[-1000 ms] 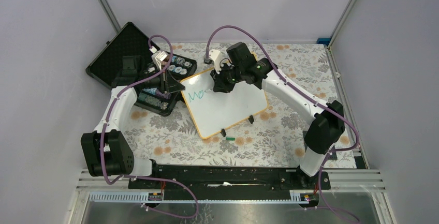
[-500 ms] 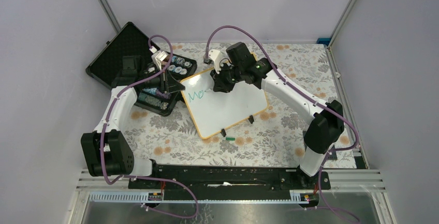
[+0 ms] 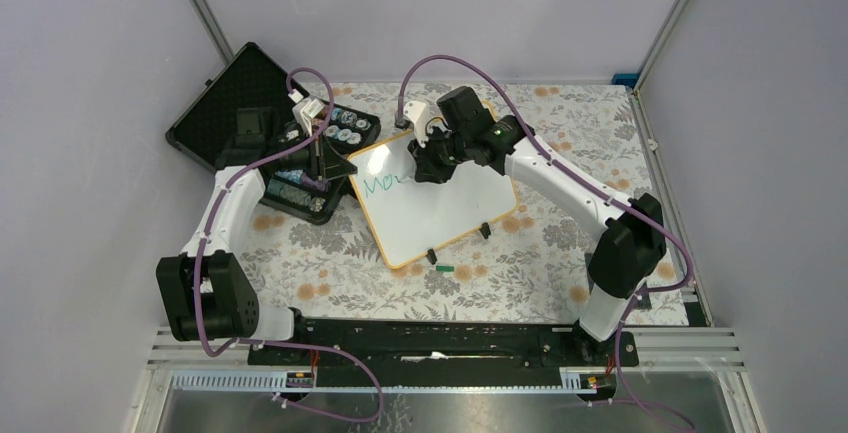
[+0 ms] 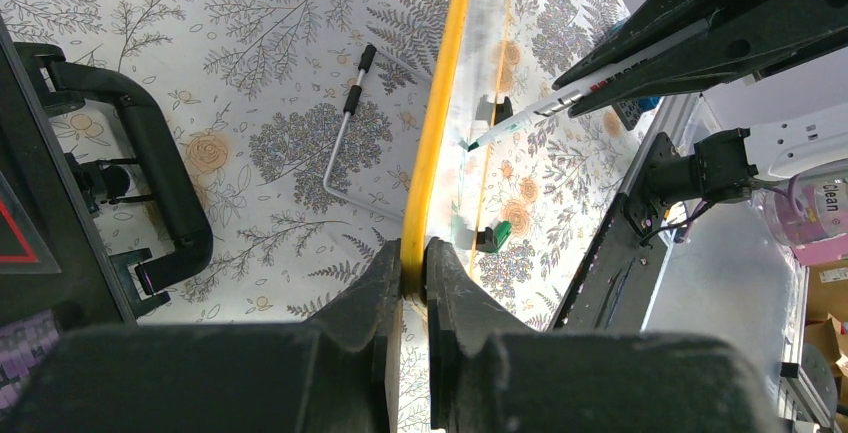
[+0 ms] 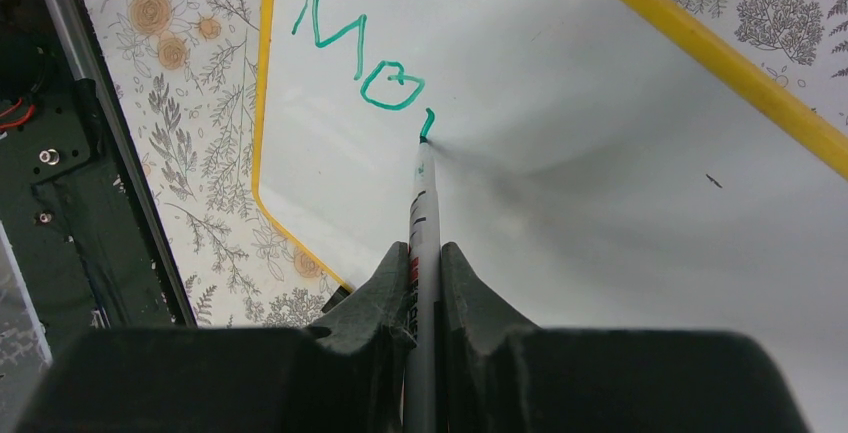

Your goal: Write a sentence on the whiteboard

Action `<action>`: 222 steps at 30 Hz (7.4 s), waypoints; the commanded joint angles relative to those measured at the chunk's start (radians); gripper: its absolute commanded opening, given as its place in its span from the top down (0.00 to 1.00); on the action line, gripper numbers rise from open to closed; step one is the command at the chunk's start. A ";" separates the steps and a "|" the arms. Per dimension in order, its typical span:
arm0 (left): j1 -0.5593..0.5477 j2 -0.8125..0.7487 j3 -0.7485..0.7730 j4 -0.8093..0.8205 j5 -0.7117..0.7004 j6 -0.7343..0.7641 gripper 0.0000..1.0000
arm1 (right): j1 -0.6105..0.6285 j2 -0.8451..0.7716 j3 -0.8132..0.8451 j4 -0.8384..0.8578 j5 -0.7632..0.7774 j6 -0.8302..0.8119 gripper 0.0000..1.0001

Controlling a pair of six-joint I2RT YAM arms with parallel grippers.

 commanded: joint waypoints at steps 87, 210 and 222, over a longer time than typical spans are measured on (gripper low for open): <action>-0.014 -0.031 -0.018 0.028 -0.047 0.062 1.00 | -0.071 -0.058 0.001 0.014 0.068 -0.050 1.00; -0.014 -0.039 -0.010 -0.083 0.018 0.133 0.54 | -0.159 -0.162 -0.079 0.025 -0.233 0.006 1.00; -0.014 -0.037 -0.018 -0.083 -0.001 0.139 0.79 | -0.160 -0.109 -0.049 0.036 -0.139 -0.012 1.00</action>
